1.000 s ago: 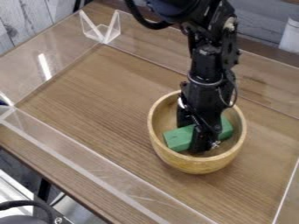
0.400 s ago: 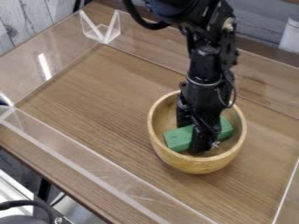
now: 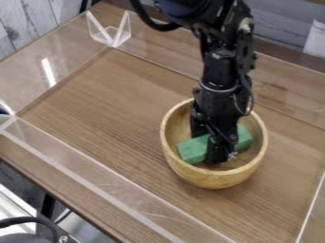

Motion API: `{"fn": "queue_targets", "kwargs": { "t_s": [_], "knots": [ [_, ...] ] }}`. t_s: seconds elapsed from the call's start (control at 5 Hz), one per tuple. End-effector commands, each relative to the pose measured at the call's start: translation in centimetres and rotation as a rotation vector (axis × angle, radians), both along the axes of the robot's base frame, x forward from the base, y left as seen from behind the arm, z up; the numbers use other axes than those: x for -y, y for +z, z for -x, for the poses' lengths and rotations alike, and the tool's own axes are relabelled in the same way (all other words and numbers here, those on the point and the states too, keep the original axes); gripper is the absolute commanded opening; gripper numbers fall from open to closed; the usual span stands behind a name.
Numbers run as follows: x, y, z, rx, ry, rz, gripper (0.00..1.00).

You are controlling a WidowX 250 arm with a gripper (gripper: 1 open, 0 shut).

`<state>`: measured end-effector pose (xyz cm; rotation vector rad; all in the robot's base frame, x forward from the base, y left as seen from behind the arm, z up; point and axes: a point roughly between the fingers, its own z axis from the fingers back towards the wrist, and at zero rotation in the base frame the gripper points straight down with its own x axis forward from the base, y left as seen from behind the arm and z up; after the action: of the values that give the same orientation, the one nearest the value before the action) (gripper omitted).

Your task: Remove the green block from inside the brown bowl and put it on the table

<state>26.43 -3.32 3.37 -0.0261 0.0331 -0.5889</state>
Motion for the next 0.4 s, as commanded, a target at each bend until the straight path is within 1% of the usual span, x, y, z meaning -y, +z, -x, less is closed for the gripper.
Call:
{"fn": "queue_targets", "kwargs": {
  "t_s": [0.0, 0.2],
  "knots": [
    [-0.6, 2.5, -0.7, 0.079, 0.017, 0.001, 0.0],
    [-1.6, 4.0, -0.8, 0.109, 0.045, -0.005, 0.0]
  ]
}}
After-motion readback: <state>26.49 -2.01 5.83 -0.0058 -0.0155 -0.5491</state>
